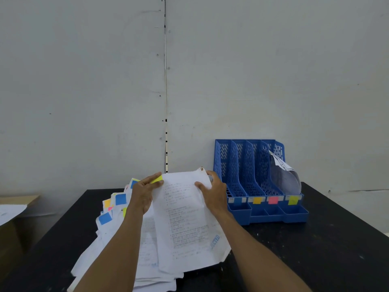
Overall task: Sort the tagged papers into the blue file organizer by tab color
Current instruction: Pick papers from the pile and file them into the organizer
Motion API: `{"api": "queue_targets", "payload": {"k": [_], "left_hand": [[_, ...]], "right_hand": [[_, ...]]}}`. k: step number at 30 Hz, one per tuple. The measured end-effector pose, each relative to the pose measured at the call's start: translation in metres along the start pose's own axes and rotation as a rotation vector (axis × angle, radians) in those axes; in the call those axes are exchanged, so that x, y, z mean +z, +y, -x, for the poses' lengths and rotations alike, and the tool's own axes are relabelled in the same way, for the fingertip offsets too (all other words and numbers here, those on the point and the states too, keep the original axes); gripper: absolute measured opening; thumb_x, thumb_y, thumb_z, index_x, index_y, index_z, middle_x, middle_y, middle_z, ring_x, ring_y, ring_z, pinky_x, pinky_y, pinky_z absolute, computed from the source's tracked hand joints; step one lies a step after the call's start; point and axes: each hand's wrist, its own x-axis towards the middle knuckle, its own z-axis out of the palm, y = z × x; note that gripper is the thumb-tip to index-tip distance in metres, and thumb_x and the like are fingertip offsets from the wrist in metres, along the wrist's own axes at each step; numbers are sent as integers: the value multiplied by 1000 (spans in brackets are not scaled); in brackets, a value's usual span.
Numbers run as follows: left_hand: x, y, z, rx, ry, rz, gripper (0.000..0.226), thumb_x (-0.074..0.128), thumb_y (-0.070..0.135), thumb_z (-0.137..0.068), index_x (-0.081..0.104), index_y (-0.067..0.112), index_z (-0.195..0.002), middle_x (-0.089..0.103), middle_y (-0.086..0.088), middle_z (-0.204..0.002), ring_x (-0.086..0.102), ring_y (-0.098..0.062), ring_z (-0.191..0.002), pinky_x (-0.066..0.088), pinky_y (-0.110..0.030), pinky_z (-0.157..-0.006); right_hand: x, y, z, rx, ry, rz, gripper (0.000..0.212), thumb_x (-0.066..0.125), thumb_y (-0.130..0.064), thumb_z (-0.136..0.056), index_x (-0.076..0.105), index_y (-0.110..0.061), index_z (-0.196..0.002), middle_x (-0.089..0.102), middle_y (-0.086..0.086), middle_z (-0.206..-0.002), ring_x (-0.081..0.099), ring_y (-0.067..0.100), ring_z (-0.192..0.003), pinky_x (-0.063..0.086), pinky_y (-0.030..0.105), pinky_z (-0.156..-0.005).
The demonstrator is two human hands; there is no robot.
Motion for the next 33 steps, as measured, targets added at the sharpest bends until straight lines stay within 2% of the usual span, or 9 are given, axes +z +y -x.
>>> {"api": "queue_targets", "payload": {"k": [4,12,16,19,21,24,26,29,33], "left_hand": [[8,0,3,-14,-33,22,46,65,-13,-78,65,10,-118,57,-10,-121,55,-26,-95,51,-35,-82],[30,2,-6,-34,-60,29,41,64,-11,-80,65,8,-116,63,-13,-116,59,-27,-95,50,-41,-93],[63,4,-17,9,-60,100,46,62,-15,-78,61,-1,-123,66,-8,-103,61,-19,-88,50,-27,-87],[96,5,-22,50,-86,73,41,65,-15,-77,65,-2,-115,68,-8,-103,62,-20,-92,52,-27,-88],[122,3,-26,75,-109,24,28,67,-13,-76,70,-1,-101,69,-9,-99,62,-23,-97,49,-32,-93],[174,-4,-31,59,-156,-26,14,74,-1,-76,74,6,-88,71,-9,-89,63,-25,-89,54,-33,-82],[214,-11,-33,102,-184,-96,17,73,3,-79,74,5,-96,70,-6,-89,63,-19,-85,55,-25,-73],[271,-38,-39,303,-275,-398,34,70,8,-84,68,9,-118,56,-11,-135,51,-21,-124,42,-37,-106],[338,-71,-31,321,-472,-528,50,68,25,-89,54,16,-137,47,-3,-145,43,-21,-133,39,-32,-102]], "right_hand": [[-2,4,-3,8,2,-8,45,71,-32,-84,54,-20,-123,61,-4,-102,57,12,-89,37,11,-60],[-19,13,-8,46,37,-88,44,72,-30,-84,55,-18,-122,60,-6,-100,59,13,-92,40,10,-62],[-44,22,-15,163,20,-261,64,85,-51,-62,61,-20,-112,68,-7,-103,64,12,-93,56,30,-75],[-73,30,-26,304,-158,-409,52,91,-35,-60,68,-13,-101,74,2,-96,71,21,-87,59,47,-79],[-97,34,-33,369,-174,-440,44,90,-23,-63,68,-8,-98,74,6,-96,71,23,-86,59,44,-75],[-135,45,-42,366,-34,-458,30,85,-16,-70,66,-9,-93,73,9,-95,70,20,-81,58,33,-62],[-161,57,-53,327,82,-369,26,83,-19,-73,66,-12,-91,72,6,-95,68,16,-79,55,26,-59],[-197,80,-75,276,368,-76,25,80,-23,-76,63,-10,-89,66,0,-88,63,16,-78,48,26,-62],[-231,93,-99,168,696,174,9,68,-16,-84,63,-10,-89,67,5,-85,60,19,-74,42,25,-63]]}}
